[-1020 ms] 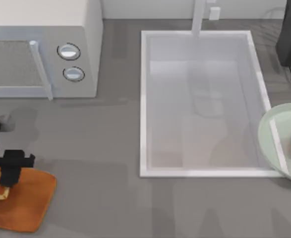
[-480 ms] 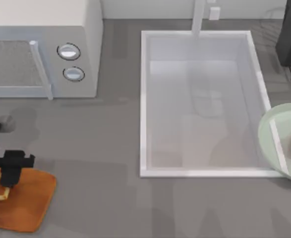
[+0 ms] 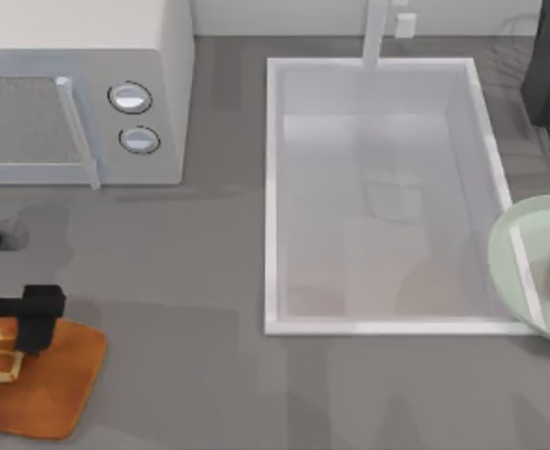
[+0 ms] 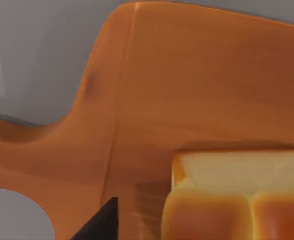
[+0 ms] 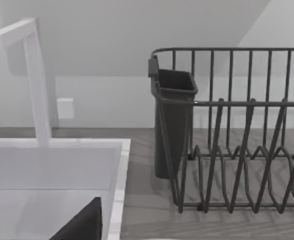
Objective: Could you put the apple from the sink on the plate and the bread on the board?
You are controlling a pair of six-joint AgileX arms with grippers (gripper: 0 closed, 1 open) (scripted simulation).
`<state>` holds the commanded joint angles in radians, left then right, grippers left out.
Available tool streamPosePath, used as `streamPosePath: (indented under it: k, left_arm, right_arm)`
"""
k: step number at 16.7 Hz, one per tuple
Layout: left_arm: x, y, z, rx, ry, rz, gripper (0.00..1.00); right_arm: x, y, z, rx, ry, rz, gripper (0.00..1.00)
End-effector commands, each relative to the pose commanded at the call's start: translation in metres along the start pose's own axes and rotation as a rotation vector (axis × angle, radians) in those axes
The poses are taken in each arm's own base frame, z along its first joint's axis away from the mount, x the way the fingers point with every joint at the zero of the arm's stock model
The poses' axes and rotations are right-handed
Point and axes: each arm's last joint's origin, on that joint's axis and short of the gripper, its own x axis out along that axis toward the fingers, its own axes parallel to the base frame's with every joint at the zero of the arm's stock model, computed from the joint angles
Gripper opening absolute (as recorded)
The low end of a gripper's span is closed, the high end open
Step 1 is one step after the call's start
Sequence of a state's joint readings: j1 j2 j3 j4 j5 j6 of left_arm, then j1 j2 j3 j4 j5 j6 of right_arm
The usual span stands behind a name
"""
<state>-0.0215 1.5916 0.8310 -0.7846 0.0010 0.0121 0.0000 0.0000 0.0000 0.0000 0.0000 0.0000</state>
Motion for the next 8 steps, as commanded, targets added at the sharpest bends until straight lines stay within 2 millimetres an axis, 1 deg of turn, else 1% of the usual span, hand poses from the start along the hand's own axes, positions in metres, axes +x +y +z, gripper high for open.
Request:
streamPosePath:
  k: [8]
  left_arm:
    - [-0.0026,-0.0003,0.0001,0.002,-0.018,0.000,1.00]
  right_arm:
    - [0.0000,0.0000,0.0000,0.000,0.000,0.000,1.00]
